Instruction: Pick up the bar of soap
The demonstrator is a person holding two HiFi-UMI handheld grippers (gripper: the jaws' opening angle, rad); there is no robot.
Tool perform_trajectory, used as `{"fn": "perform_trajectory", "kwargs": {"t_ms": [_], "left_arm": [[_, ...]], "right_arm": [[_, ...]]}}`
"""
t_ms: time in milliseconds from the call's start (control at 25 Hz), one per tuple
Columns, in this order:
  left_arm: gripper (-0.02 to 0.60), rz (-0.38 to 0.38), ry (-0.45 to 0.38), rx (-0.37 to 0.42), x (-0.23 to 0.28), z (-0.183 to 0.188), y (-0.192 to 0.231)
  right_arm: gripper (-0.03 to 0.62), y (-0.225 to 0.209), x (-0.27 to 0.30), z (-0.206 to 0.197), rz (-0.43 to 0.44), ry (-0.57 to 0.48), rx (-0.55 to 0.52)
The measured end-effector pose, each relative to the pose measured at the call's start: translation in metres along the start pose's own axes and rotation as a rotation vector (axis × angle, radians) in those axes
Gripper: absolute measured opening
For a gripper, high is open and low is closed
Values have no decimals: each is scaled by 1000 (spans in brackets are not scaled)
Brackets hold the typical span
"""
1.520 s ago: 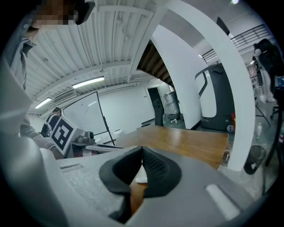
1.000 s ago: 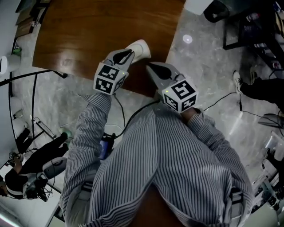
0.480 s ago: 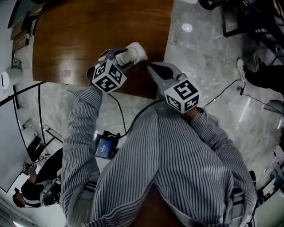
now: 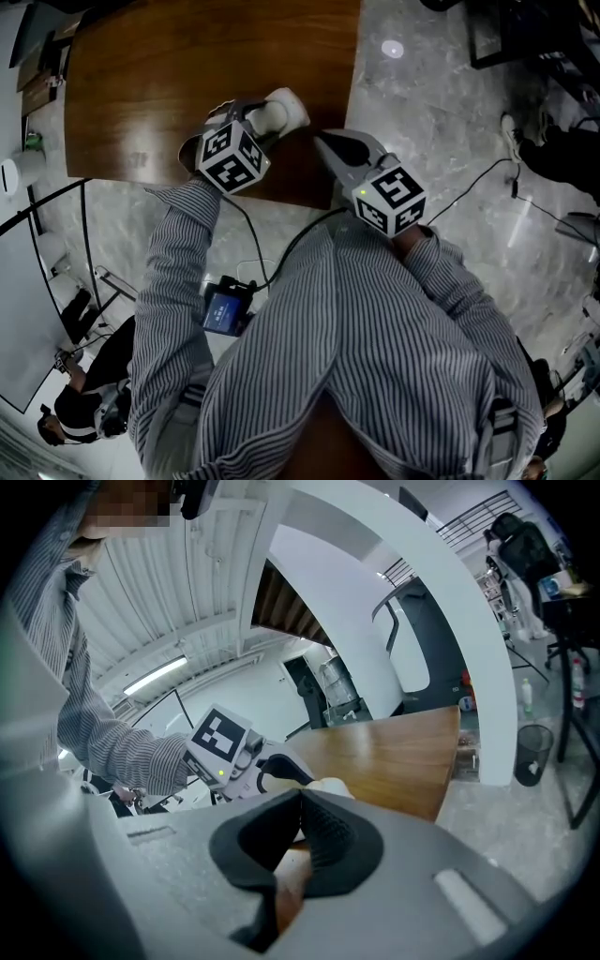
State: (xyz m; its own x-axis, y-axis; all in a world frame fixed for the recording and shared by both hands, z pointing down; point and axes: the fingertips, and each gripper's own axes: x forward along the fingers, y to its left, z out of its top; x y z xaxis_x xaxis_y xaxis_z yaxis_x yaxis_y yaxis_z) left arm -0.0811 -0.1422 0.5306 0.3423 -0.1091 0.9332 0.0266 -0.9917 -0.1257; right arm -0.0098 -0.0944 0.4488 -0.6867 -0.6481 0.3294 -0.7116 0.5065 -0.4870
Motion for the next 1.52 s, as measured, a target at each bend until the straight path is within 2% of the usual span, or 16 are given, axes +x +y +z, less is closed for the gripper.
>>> {"fn": "perform_trajectory", "kwargs": {"t_ms": [320,440,560,720,840,960,1040,1120,1280,1400,1520], "left_arm": [[267,42,-25,-49,-2,0,0],[267,48,-56,-113,-8,-3,2],[267,95,-138,-223,-23,-3,10],[267,191,-305,-412,-54,2,23],[267,264,-461,-595,-85,6,23],[267,354,-688,-782,-127,7,24],[267,410,-850,-876,-156,9,26],[267,453,-981,-942,-179,10,25],[267,492,-1167,-1039,-208,5,23],[267,520,-1263,-1079,-216,3,20],[267,547,-1319,-1101,-217,4,13]], "right_arm": [[3,0,-2,7,-1,-4,-5],[3,-2,0,15,-2,-4,-24],[3,-6,6,20,10,13,-55],[3,-2,19,36,56,13,-102],[3,8,25,52,101,-3,-148],[3,24,34,74,155,-25,-209],[3,34,38,87,185,-43,-236],[3,43,41,96,211,-55,-249],[3,63,45,103,255,-60,-274],[3,68,46,105,275,-57,-275],[3,70,48,103,277,-49,-276]]}}
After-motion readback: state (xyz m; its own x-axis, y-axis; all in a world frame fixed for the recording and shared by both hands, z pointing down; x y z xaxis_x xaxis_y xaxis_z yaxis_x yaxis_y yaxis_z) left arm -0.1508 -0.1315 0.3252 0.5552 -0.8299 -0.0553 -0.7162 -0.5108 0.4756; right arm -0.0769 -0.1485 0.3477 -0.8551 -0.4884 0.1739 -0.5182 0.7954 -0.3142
